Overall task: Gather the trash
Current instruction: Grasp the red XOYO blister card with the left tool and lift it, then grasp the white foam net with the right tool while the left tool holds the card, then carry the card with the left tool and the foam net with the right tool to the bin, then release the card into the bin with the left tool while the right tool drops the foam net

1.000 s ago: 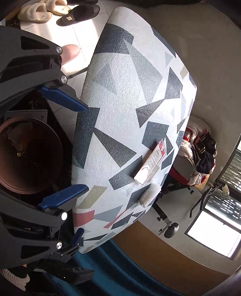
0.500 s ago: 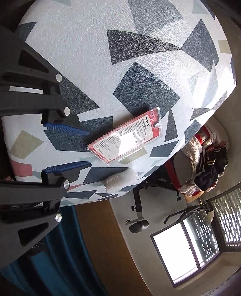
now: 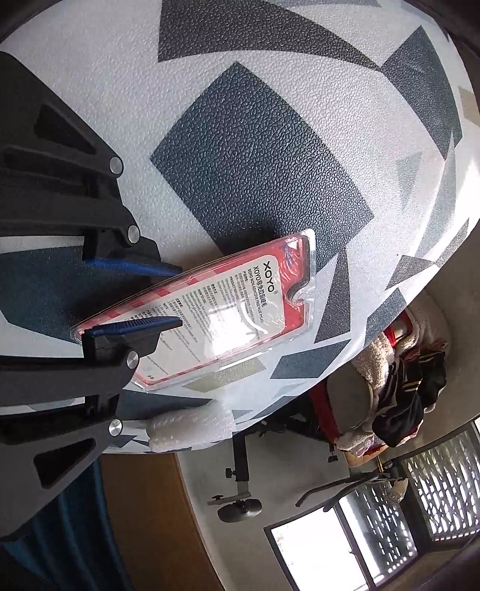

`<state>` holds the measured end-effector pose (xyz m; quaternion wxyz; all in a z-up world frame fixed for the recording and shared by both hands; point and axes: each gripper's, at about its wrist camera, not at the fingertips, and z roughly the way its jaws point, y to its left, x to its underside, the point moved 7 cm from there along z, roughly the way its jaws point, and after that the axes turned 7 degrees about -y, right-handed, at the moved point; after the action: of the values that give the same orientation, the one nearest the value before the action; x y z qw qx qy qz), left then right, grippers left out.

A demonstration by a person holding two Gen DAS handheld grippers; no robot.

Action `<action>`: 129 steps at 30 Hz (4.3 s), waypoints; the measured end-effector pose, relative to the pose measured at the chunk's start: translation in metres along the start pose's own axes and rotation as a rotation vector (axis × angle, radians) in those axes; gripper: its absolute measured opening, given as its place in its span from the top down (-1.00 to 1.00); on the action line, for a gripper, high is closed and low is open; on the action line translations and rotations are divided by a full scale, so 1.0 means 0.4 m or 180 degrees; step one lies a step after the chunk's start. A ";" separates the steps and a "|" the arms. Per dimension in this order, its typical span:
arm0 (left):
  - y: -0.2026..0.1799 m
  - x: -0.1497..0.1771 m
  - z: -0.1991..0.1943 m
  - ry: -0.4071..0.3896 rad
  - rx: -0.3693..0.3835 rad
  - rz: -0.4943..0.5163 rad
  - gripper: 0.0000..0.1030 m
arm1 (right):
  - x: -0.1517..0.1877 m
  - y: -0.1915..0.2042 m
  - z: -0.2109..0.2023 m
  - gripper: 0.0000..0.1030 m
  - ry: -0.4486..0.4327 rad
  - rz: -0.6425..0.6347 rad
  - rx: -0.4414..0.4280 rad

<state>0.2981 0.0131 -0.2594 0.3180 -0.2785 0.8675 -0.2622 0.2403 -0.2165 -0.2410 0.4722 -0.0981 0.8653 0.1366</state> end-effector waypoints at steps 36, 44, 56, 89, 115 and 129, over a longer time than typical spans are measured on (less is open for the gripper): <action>-0.139 -0.096 -0.319 -0.0504 0.0414 0.1925 0.92 | -0.159 -0.024 0.195 0.29 0.0216 -0.0228 0.0201; -0.114 -0.021 -0.418 -0.0426 0.0418 0.2002 0.92 | -0.079 0.065 -0.006 0.29 0.0003 0.0203 0.0051; -0.056 0.141 -0.558 -0.0250 0.0554 0.2125 0.92 | -0.013 0.132 -0.218 0.29 -0.0165 0.0118 0.0113; 0.050 0.411 -0.625 0.0136 0.0478 0.2312 0.91 | 0.118 0.145 -0.372 0.28 -0.0159 0.0343 0.0088; 0.083 0.281 -0.681 -0.0414 -0.0032 0.2176 -0.88 | 0.279 0.327 -0.324 0.16 0.0516 -0.0044 -0.0457; 0.161 0.266 -0.663 -0.0332 -0.0286 0.1961 -0.88 | 0.363 0.406 -0.286 -0.66 0.0950 -0.0233 -0.0589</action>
<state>0.0244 0.0630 -0.1682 0.4138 -0.0294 0.9043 -0.1003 0.0237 -0.1067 -0.2811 0.3322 -0.1918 0.9053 0.1824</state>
